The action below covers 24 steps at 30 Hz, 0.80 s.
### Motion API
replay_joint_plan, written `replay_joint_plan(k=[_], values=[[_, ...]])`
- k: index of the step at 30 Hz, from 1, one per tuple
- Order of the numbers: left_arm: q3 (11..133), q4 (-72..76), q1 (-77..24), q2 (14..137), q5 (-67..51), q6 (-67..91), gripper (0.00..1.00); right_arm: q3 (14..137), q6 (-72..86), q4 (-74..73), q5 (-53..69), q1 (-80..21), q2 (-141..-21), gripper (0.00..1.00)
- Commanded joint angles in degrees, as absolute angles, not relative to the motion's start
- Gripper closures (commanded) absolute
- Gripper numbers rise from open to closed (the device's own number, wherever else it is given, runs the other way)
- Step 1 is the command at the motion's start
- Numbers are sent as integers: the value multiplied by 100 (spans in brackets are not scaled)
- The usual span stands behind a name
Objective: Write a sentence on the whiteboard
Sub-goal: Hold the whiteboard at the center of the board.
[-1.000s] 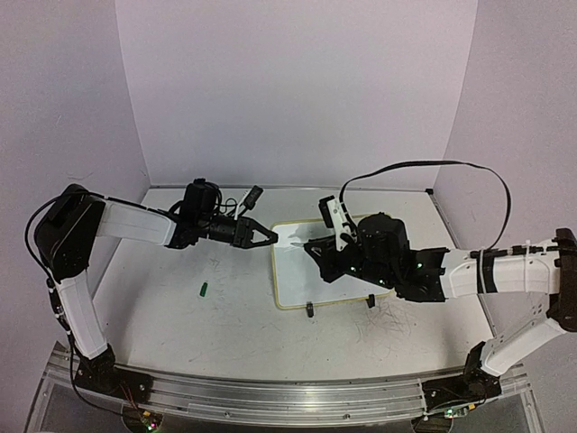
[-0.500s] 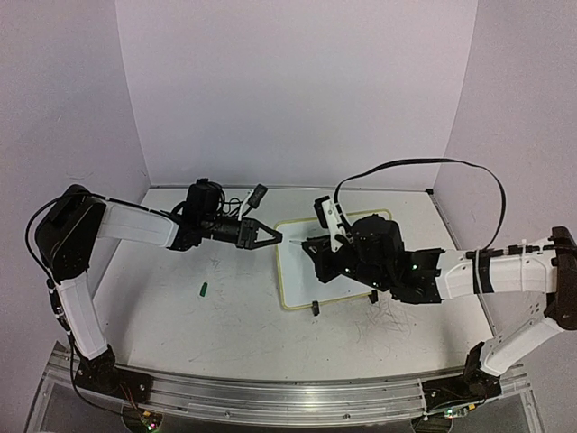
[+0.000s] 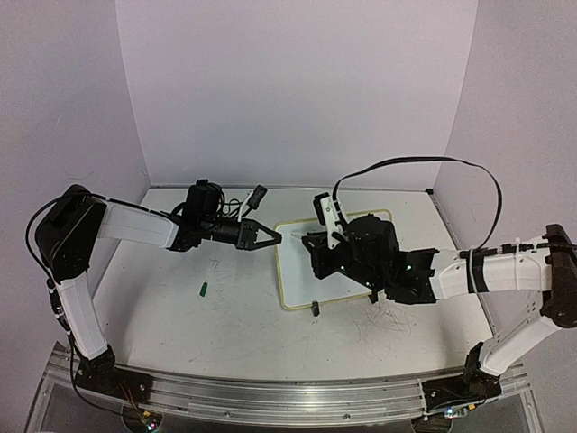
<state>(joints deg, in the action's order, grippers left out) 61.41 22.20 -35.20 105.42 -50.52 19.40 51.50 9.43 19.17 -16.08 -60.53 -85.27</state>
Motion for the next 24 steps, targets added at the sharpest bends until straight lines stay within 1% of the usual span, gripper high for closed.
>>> replay_joint_plan(k=[1, 24], values=[[6100, 2346, -3577, 10480, -5116, 1898, 100, 5413, 870, 2197, -1722, -6074, -8729, 100], [6108, 2347, -3577, 10477, -5129, 1924, 100, 5635, 828, 2312, -1838, -6070, -9074, 100]])
